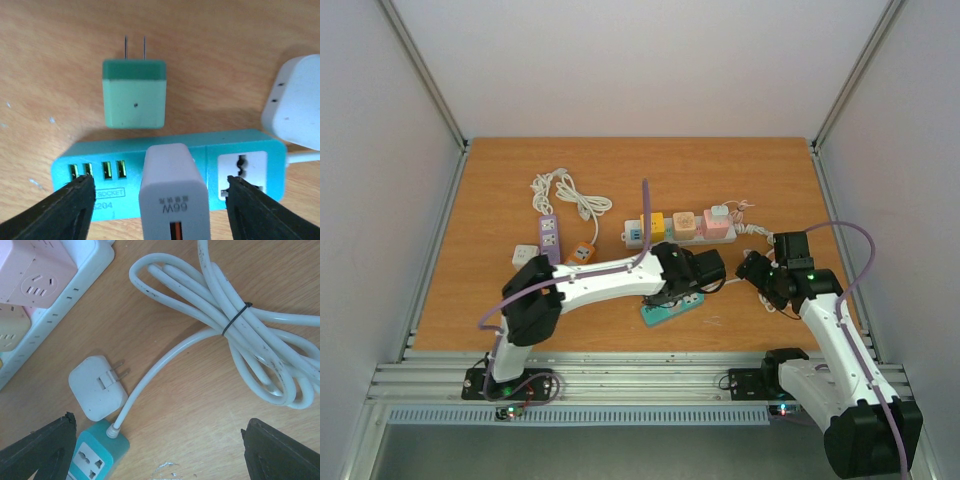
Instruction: Insert the plug
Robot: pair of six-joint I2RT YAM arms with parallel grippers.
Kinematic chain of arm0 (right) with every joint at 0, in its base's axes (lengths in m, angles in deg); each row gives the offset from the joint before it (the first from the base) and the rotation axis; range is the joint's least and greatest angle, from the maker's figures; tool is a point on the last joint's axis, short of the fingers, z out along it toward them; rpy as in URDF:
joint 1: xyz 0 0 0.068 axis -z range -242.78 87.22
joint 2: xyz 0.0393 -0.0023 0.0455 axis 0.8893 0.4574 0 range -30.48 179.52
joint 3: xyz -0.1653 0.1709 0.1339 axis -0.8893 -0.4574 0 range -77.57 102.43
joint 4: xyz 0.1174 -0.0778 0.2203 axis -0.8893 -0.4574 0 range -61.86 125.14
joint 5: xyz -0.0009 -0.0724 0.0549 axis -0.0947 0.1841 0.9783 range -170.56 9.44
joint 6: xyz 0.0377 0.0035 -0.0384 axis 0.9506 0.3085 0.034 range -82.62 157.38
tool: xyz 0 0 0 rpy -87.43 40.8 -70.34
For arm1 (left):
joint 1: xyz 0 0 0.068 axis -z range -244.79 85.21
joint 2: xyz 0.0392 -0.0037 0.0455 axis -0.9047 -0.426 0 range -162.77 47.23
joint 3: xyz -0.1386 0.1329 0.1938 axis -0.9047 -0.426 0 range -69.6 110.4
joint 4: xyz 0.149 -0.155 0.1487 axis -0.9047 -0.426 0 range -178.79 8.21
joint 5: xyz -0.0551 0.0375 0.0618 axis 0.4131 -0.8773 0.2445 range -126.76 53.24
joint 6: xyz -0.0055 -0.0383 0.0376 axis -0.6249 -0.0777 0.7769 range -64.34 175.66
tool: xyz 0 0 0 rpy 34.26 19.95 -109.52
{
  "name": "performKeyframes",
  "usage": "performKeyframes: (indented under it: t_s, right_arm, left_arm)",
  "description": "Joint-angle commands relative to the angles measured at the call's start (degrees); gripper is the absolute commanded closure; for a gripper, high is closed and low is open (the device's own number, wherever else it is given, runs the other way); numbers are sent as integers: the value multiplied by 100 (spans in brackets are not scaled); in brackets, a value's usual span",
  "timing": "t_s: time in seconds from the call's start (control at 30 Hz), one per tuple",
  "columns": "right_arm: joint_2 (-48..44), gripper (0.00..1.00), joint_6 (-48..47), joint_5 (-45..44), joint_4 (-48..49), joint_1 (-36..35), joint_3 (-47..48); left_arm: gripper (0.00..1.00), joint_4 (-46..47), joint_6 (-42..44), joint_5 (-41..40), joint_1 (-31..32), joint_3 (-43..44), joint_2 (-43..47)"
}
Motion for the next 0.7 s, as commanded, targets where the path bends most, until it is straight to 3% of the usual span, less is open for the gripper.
performKeyframes:
  t_s: [0.0, 0.13, 0.3, 0.47, 0.67]
  right_arm:
    - [115, 10, -295, 175, 68, -63, 153]
    - [308, 10, -481, 112, 155, -400, 279]
    - [1025, 9, -523, -767, 161, -1589, 696]
    - [2416, 8, -740, -1357, 125, -2301, 1255]
    - [3604, 8, -1083, -1876, -10, -2614, 1798]
  left_arm:
    - [23, 486, 387, -1000, 24, -338, 804]
    - [22, 1155, 1113, -1856, 26, -990, 1593]
    - [9, 2273, 2305, -2680, -67, -2368, 2589]
    - [5, 4159, 4204, -1908, -422, -3769, 3533]
    - [3, 6084, 5108, -760, -844, -5326, 4760]
